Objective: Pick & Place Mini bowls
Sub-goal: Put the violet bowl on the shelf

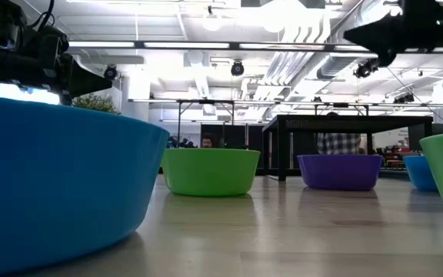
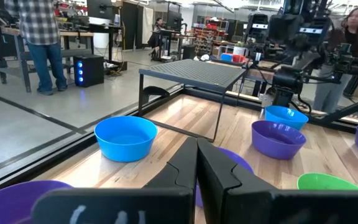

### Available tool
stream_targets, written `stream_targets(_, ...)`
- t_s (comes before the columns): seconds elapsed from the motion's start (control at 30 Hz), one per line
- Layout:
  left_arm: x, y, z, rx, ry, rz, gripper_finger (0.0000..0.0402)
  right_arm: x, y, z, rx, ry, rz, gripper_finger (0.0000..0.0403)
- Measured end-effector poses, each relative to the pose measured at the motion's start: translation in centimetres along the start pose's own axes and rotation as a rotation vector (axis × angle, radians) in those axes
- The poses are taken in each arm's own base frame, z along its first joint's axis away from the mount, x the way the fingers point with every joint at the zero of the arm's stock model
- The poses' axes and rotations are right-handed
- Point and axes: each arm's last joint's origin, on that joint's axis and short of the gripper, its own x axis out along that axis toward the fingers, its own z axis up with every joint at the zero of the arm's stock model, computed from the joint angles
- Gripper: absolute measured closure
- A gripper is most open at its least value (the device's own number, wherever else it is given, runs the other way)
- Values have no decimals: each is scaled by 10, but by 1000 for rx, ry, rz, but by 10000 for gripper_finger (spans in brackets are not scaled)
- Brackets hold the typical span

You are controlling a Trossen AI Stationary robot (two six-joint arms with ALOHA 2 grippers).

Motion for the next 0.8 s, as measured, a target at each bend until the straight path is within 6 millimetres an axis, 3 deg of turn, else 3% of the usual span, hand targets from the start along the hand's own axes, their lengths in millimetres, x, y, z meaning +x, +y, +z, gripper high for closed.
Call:
stream_targets(0.37, 0, 0, 0, 0, 0, 1, 401, 47, 41, 2, -111, 399, 2, 403)
stream_targets(0.8, 0, 0, 0, 0, 0, 1, 401, 76, 92, -15, -132, 810, 20, 402)
